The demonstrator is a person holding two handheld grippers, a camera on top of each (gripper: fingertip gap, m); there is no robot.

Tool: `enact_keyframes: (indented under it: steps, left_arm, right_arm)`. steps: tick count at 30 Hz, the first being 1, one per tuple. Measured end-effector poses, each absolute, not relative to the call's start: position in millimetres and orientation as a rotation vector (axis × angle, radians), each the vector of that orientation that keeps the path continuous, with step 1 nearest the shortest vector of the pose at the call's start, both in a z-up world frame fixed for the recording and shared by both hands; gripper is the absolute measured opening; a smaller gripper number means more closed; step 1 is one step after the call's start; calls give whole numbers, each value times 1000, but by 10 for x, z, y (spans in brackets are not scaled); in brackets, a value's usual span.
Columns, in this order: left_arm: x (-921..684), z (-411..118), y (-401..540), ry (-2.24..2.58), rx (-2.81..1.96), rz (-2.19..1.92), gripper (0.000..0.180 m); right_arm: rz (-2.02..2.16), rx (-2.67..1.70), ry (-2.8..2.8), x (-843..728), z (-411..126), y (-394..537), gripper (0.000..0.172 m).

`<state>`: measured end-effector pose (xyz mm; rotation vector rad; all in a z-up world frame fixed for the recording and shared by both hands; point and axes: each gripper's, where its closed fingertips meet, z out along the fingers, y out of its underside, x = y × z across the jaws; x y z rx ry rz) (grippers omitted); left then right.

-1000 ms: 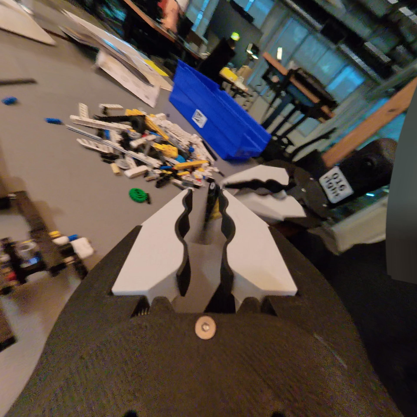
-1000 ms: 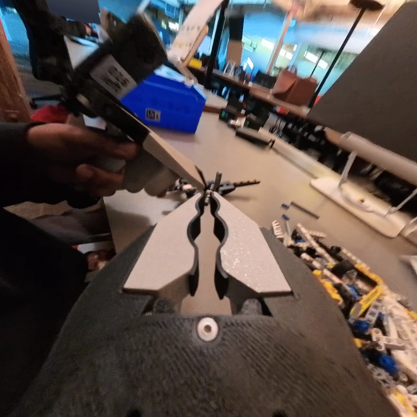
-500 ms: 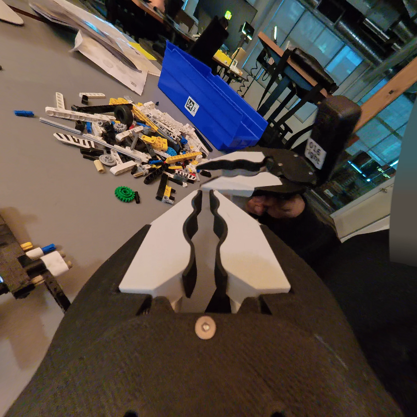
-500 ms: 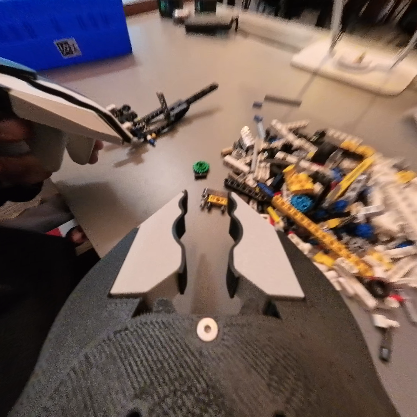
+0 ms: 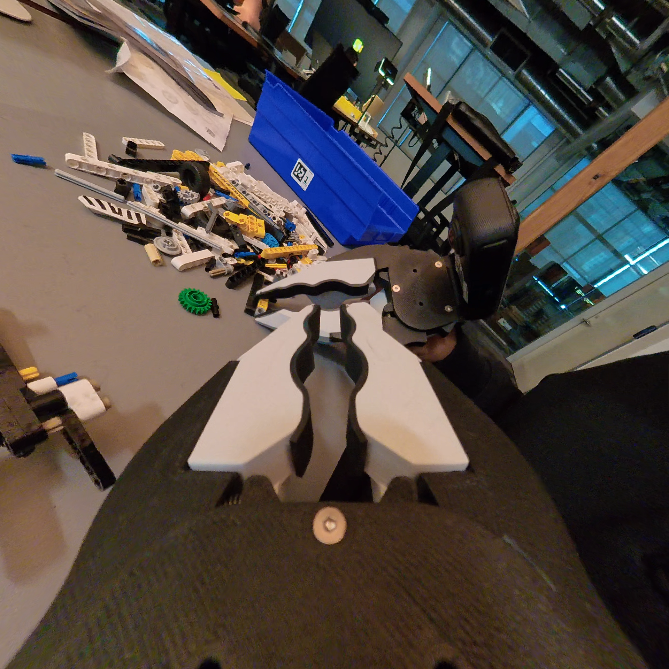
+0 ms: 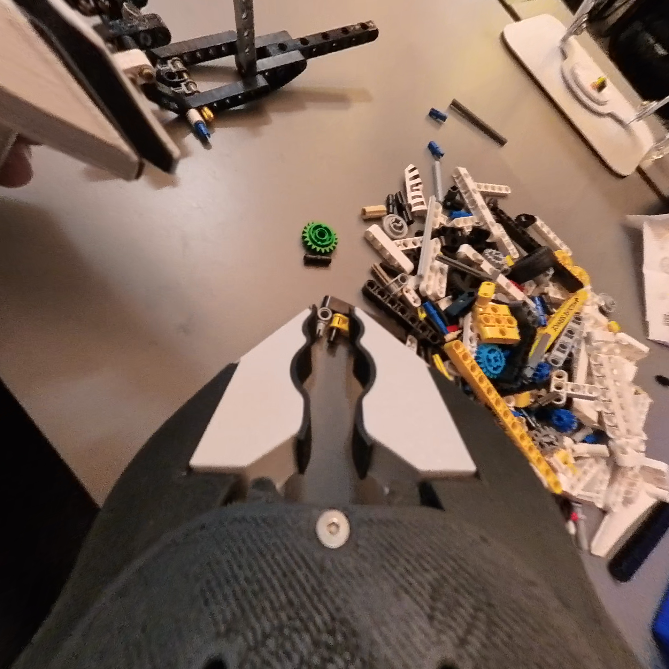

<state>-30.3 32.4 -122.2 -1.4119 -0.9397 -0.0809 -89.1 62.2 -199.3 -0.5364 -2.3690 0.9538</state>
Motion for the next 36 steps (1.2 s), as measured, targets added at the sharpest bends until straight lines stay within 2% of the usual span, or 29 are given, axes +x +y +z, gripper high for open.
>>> enact_keyframes:
  steps: [3, 8, 9, 12, 15, 19, 21, 24, 25, 28, 31, 34, 36]
  left_arm:
    - [-275, -1258, 316, -940, -1415, -89, 9]
    - [-243, -1248, 251, -912, -1412, -53, 15]
    - [-246, -1237, 234, -903, -1407, -41, 18]
    - [-239, -1145, 201, -848, -1365, -9, 42]
    - [-166, -1029, 216, -761, -1326, -16, 53]
    - [1, -938, 301, -659, -1303, -126, 44]
    - [28, -920, 324, -643, -1292, -141, 40]
    - [67, -922, 349, -609, -1303, -133, 22]
    - [91, -923, 363, -595, -1310, -143, 13]
    - [101, -970, 393, -594, -1338, -155, 6]
    - [79, -985, 392, -621, -1322, -189, 5]
    - [91, -936, 378, -625, -1266, -266, 6]
    - [95, -930, 379, -632, -1247, -306, 6]
  right_arm:
    - [996, -554, -2409, -843, -1978, 596, 5]
    - [1255, -623, -2373, -729, -1729, 503, 4]
    - [1350, -633, -2378, -672, -1647, 459, 4]
    - [1755, -692, -2423, -421, -1327, 302, 4]
    - [2273, -790, -2518, -127, -1000, 215, 4]
    - [2861, -1007, -2456, -23, -737, 269, 4]
    - [2995, -1072, -2456, 21, -738, 269, 4]
    - [3078, -1134, -2449, 59, -771, 251, 4]
    - [3095, -1163, -2428, 45, -779, 253, 4]
    - [3080, -1249, -2317, -81, -816, 275, 0]
    - [3022, -1203, -2229, -182, -803, 349, 21]
    - [2840, -1066, -2301, -150, -839, 347, 28]
    - [2775, -971, -2365, -70, -835, 314, 28]
